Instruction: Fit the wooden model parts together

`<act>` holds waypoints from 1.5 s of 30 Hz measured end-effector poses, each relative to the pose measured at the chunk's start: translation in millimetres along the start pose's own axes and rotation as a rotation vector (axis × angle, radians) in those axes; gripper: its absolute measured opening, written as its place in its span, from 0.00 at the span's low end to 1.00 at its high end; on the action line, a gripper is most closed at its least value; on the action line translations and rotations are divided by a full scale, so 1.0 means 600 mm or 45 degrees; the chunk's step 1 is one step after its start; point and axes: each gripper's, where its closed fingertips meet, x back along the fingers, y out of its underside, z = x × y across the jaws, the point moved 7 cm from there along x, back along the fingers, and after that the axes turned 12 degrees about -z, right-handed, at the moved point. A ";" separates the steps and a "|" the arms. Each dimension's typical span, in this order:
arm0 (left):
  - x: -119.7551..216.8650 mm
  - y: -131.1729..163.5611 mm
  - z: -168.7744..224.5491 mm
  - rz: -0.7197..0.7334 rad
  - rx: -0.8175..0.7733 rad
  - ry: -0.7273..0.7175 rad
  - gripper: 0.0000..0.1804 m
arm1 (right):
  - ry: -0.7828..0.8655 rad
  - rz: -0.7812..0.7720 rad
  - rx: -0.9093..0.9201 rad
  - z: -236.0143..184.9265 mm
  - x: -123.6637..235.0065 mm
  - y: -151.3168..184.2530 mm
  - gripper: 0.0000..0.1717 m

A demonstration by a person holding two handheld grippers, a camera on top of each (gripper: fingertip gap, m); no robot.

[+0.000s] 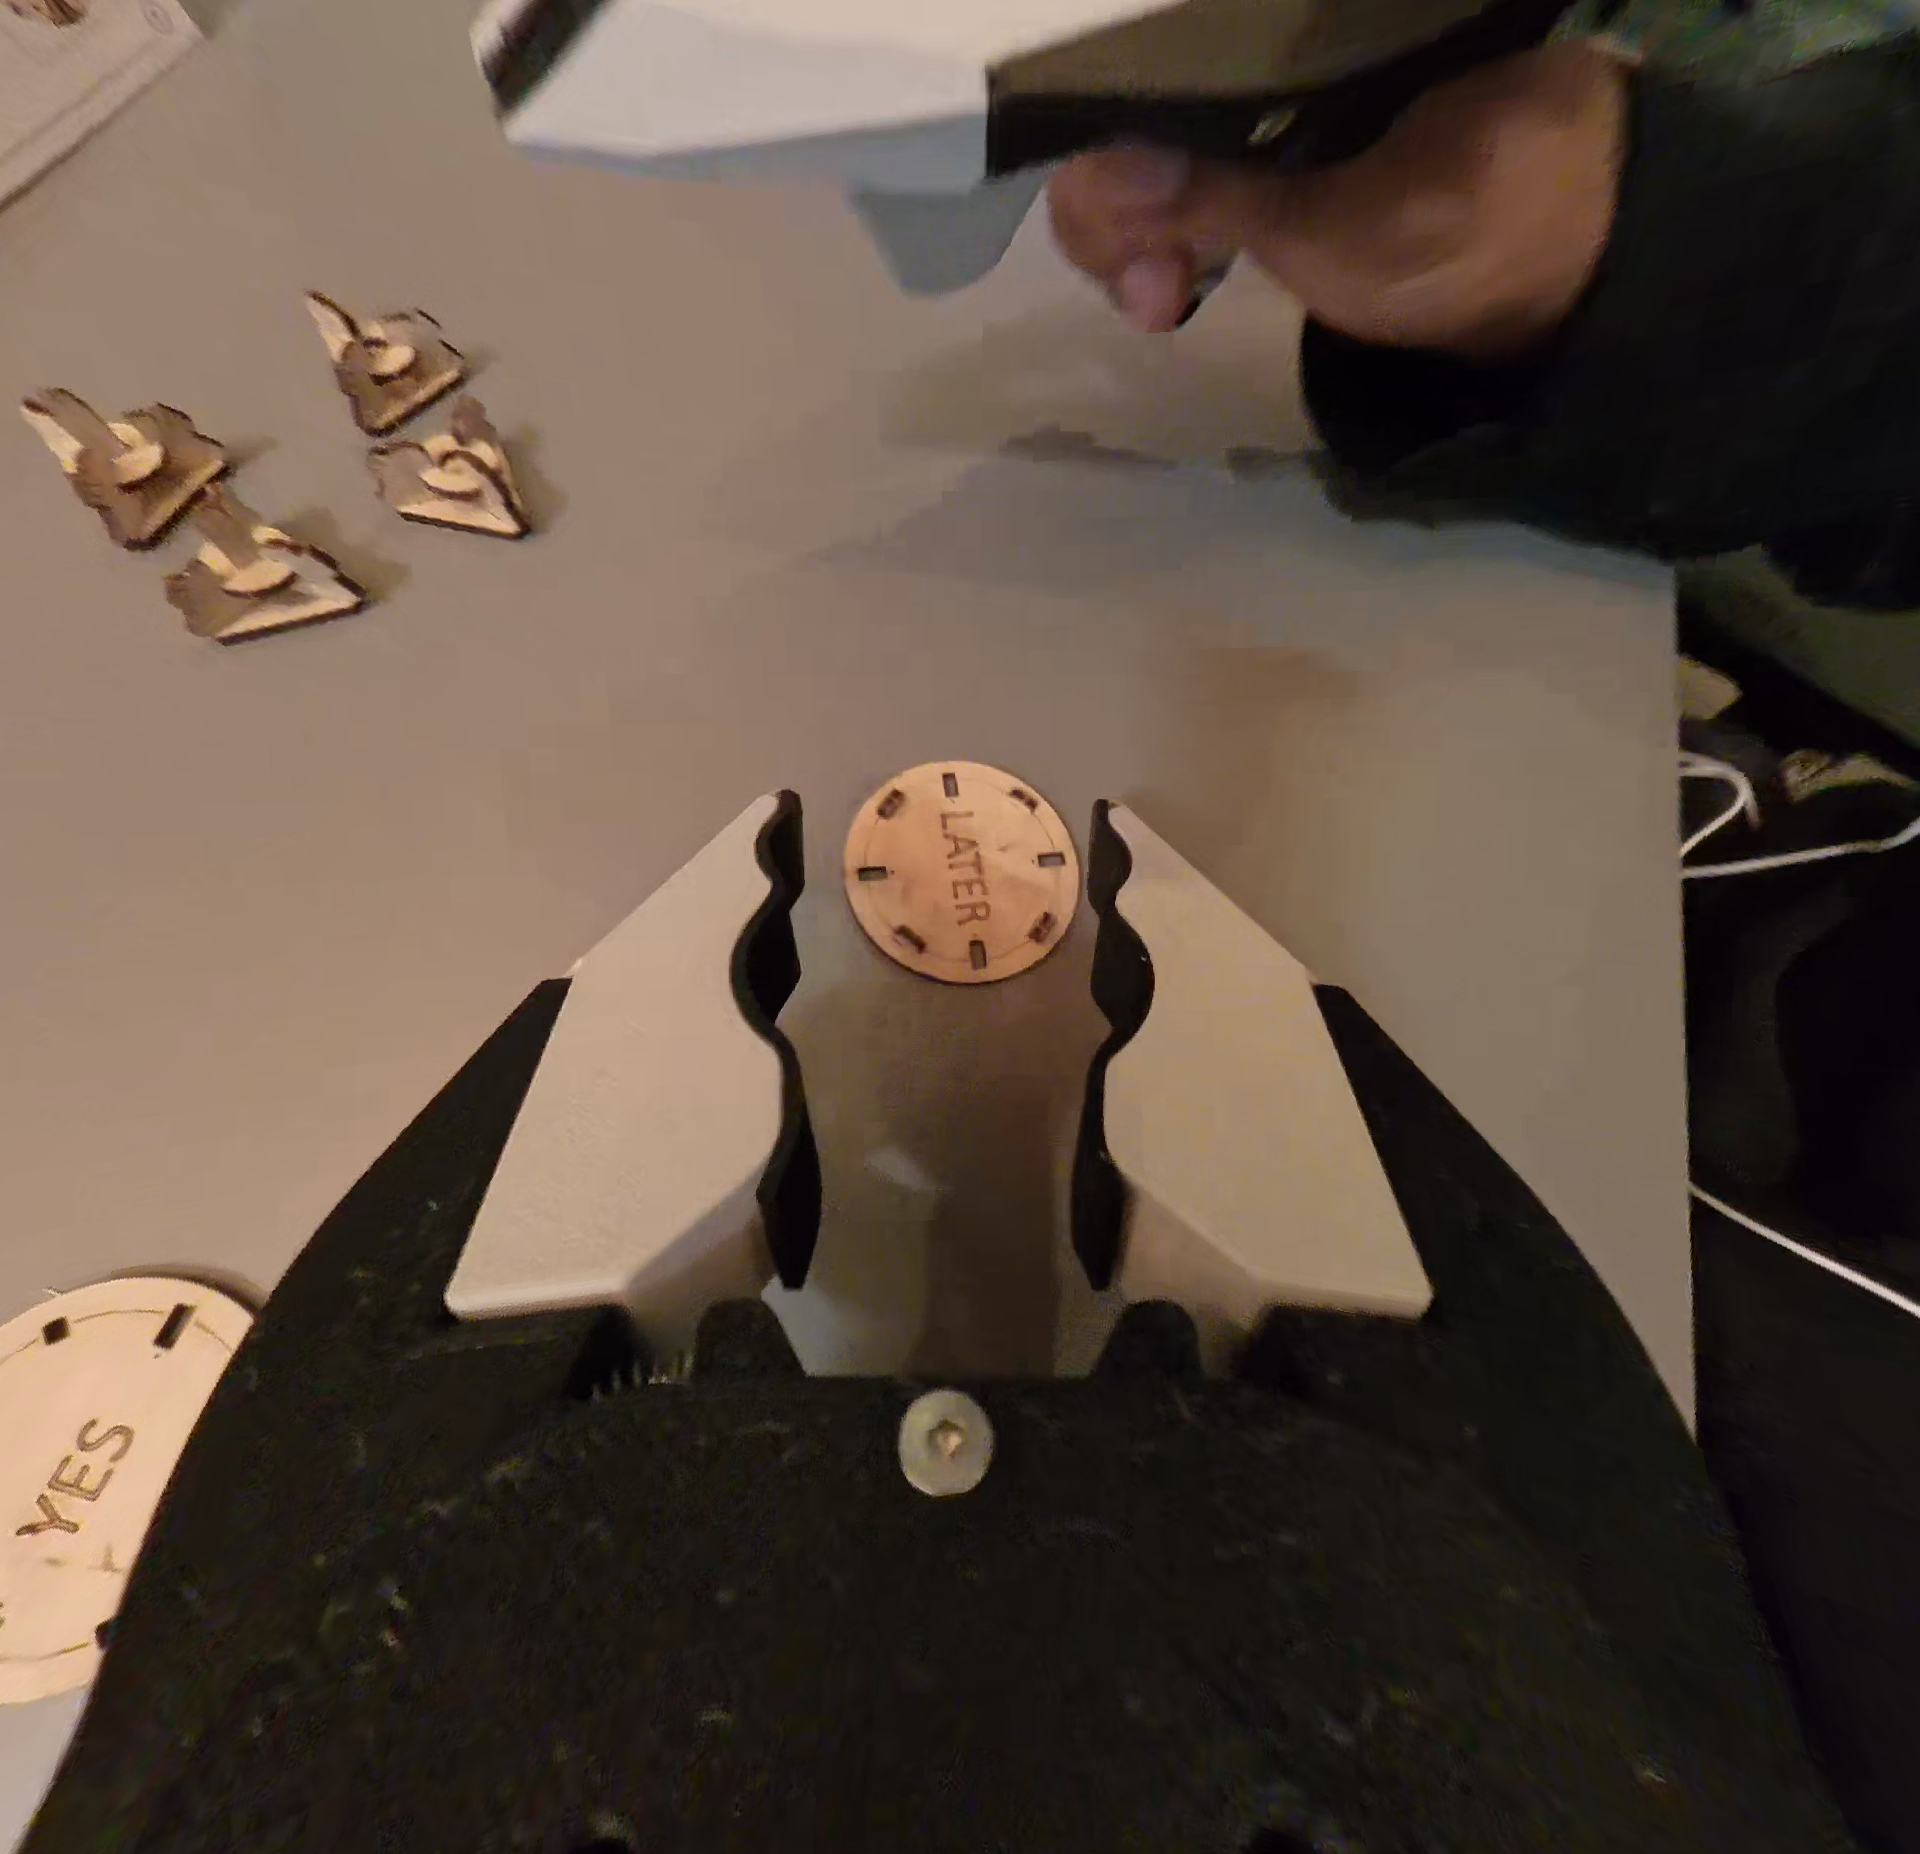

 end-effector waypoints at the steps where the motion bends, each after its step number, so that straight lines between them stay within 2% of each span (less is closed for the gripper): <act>1: 0.003 -0.001 -0.006 0.030 0.030 0.012 0.30 | -0.058 -0.003 -0.029 0.009 -0.012 0.006 0.02; 7: 0.014 -0.006 -0.073 0.145 0.268 0.043 0.30 | -0.376 0.005 -0.146 0.041 -0.047 0.034 0.12; 9: 0.017 -0.017 -0.103 0.189 0.339 -0.013 0.30 | -0.401 -0.018 -0.159 0.039 -0.047 0.050 0.12; 12: 0.015 -0.040 -0.160 0.279 0.471 -0.207 0.30 | -0.429 -0.076 -0.281 0.036 -0.042 0.056 0.11; 14: 0.009 -0.056 -0.185 0.319 0.532 -0.241 0.30 | -0.455 -0.089 -0.321 0.033 -0.038 0.054 0.12; 19: 0.001 -0.065 -0.188 0.301 0.445 -0.347 0.30 | -0.365 -0.076 -0.173 0.035 -0.028 0.051 0.12; 24: 0.020 -0.050 -0.157 0.289 0.334 -0.398 0.29 | -0.421 -0.040 -0.147 0.017 -0.032 0.049 0.11; 28: 0.032 -0.055 -0.149 0.374 0.353 -0.277 0.28 | -0.420 -0.048 -0.120 0.009 -0.040 0.052 0.11; 32: 0.028 -0.045 -0.157 0.392 0.387 -0.215 0.17 | -0.400 -0.025 -0.157 0.016 -0.037 0.051 0.10; 38: 0.014 -0.048 -0.143 0.447 0.482 0.137 0.12 | -0.426 -0.103 -0.183 0.011 -0.042 0.058 0.12; 41: -0.002 -0.053 -0.130 0.413 0.451 0.215 0.09 | -0.415 -0.125 -0.175 0.010 -0.045 0.059 0.13; 45: 0.002 -0.054 -0.131 0.446 0.460 0.223 0.09 | -0.424 -0.135 -0.171 0.012 -0.046 0.061 0.14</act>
